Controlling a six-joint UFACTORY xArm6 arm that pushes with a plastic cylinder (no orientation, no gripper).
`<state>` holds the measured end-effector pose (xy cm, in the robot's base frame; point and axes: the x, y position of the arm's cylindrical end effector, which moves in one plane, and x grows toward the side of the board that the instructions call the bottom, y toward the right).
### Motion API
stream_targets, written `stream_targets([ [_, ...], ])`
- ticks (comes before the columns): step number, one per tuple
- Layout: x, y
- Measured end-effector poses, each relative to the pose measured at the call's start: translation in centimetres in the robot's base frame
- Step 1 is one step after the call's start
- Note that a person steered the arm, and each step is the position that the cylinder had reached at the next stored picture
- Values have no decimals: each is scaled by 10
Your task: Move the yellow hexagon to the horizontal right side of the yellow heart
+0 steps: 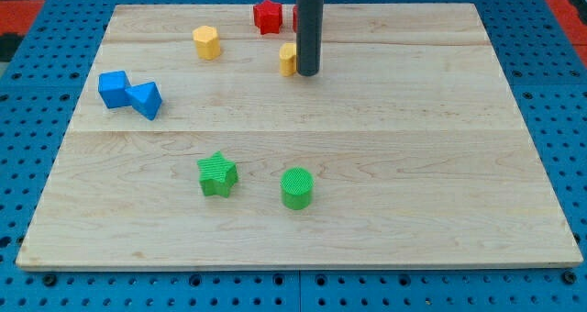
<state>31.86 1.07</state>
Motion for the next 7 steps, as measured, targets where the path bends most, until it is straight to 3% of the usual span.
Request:
stream_targets([
  [2, -30, -74],
  [4, -20, -11],
  [5, -5, -39],
  [6, -6, -114],
  [7, -48, -166],
])
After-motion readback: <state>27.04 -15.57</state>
